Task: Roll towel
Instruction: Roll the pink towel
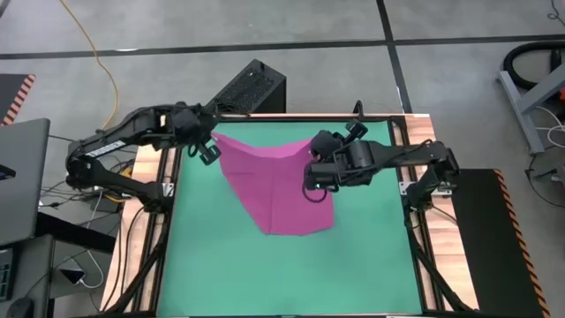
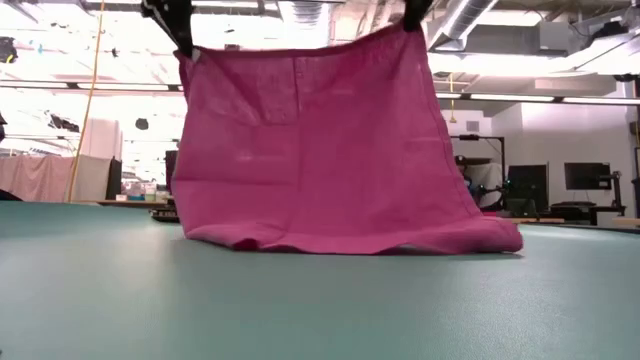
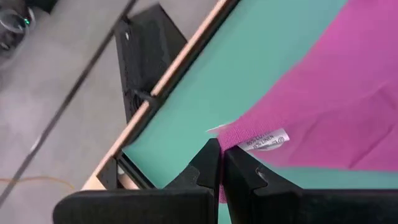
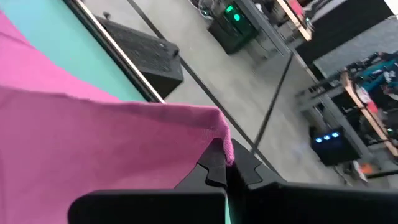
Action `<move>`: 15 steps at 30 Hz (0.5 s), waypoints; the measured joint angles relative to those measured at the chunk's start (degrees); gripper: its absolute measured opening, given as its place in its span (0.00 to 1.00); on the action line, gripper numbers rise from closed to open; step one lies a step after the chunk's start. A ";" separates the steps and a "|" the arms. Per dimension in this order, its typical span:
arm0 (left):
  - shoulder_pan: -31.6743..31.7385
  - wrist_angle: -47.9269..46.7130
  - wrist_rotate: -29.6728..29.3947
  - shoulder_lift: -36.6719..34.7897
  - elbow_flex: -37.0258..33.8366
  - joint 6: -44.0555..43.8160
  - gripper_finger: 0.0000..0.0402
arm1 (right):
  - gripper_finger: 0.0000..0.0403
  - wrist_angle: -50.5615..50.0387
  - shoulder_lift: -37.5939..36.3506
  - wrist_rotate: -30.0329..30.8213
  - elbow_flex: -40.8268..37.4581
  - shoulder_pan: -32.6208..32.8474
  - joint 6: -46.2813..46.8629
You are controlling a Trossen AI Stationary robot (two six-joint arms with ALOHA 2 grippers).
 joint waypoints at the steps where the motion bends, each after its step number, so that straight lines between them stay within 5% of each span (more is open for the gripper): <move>1: 0.21 0.15 1.02 0.04 -0.69 0.15 0.00 | 0.02 0.04 0.00 -0.02 -0.17 0.14 -0.44; 7: -2.61 -5.55 7.49 -2.48 -0.62 -1.94 0.00 | 0.02 0.08 -0.43 -2.43 1.27 5.82 -0.82; 15: -11.91 -13.95 11.98 -7.06 1.46 -16.32 0.00 | 0.02 0.61 -0.63 -5.08 5.67 16.35 3.54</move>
